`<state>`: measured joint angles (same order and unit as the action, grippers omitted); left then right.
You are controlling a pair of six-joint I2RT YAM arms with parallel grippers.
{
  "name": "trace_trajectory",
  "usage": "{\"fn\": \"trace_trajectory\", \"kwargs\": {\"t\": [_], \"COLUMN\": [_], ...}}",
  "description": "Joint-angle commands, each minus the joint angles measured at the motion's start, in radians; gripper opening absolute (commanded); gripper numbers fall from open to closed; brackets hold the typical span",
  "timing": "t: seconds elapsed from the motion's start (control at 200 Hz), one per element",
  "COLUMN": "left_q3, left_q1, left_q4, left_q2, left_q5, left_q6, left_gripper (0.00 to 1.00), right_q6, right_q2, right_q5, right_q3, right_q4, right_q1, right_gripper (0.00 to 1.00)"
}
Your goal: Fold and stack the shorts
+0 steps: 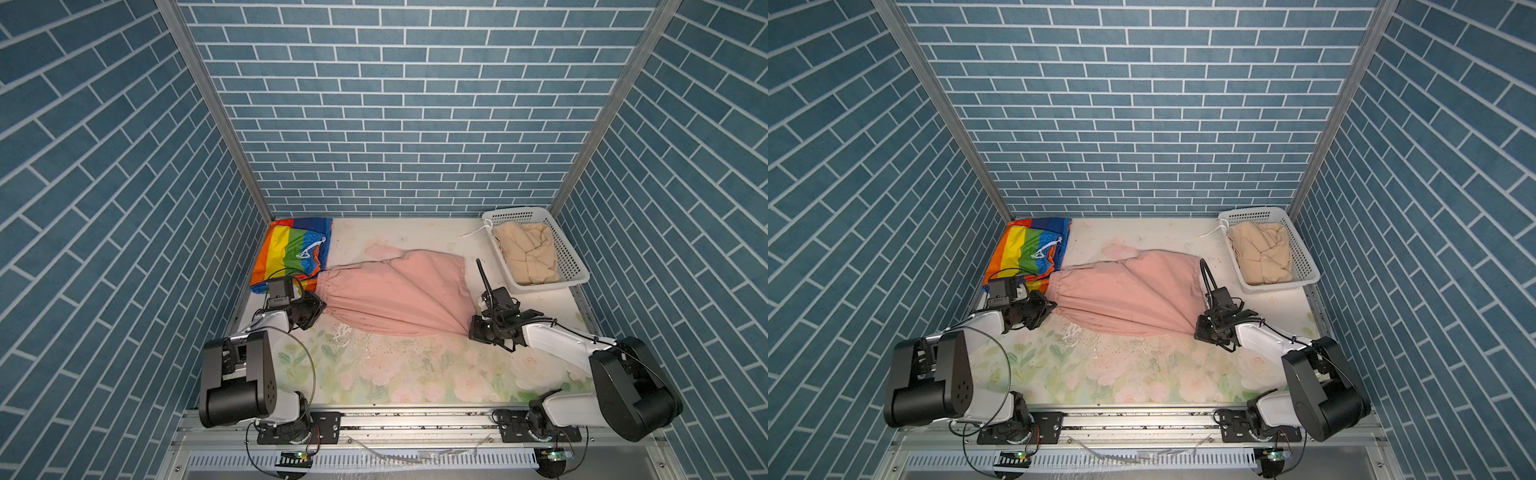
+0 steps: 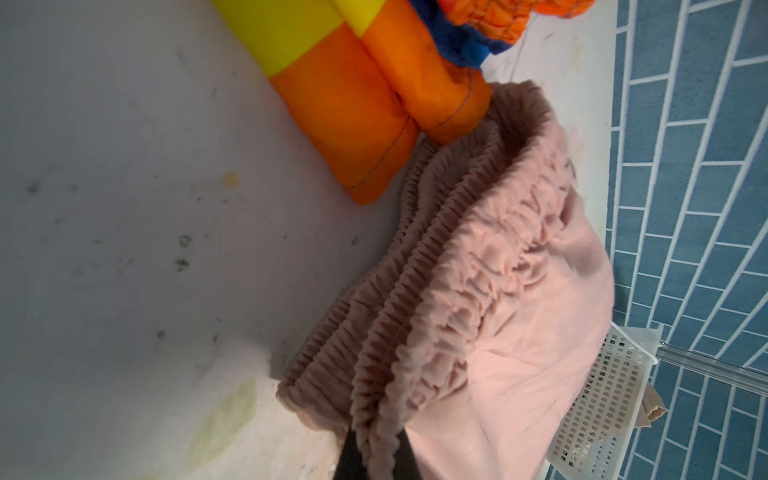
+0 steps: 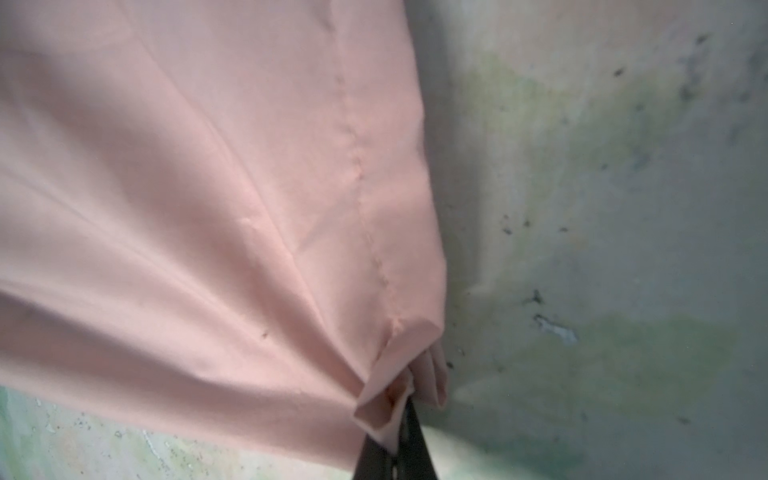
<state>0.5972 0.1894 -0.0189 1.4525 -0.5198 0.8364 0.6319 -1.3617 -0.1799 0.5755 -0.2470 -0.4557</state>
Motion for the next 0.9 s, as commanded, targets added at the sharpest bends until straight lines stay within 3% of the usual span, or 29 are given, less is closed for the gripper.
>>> {"fn": "trace_trajectory", "kwargs": {"t": [0.0,0.26,0.43,0.625,0.72,0.82,0.895], "left_q3": [0.010,0.032,-0.049,-0.061,-0.018,0.080,0.153], "left_q1": [0.021,0.022,0.022,0.025,0.025,0.027,0.028], "left_q4": [0.057,-0.031,0.019,-0.020,-0.073,-0.184,-0.255], "left_q2": [0.009,-0.091,-0.108,-0.142,-0.176,-0.217,-0.247], "left_q5": [0.031,0.044,0.004,0.002,0.046,0.118,0.196], "left_q6": [-0.011,-0.027,0.002,-0.022,-0.034,-0.076,-0.119], "left_gripper": [0.02,0.23,0.30,0.59,0.79,0.98,1.00], "right_q6": [0.003,-0.075,-0.083,-0.047,-0.046,-0.058,-0.084], "right_q2": [-0.009,0.022,-0.037,-0.024,0.013,0.096,0.152], "right_q5": [0.057,0.153,0.151,0.098,0.036,0.054,0.086], "right_q3": [0.042,0.231,0.202,0.097,0.080,0.113,0.176], "right_q4": [-0.053,-0.208,-0.175,-0.098,-0.102,-0.176,-0.259], "right_q1": [0.008,0.008,0.008,0.006,0.005,0.006,0.006], "right_gripper": [0.00,0.00,0.00,0.00,0.25,0.52,0.66]}}
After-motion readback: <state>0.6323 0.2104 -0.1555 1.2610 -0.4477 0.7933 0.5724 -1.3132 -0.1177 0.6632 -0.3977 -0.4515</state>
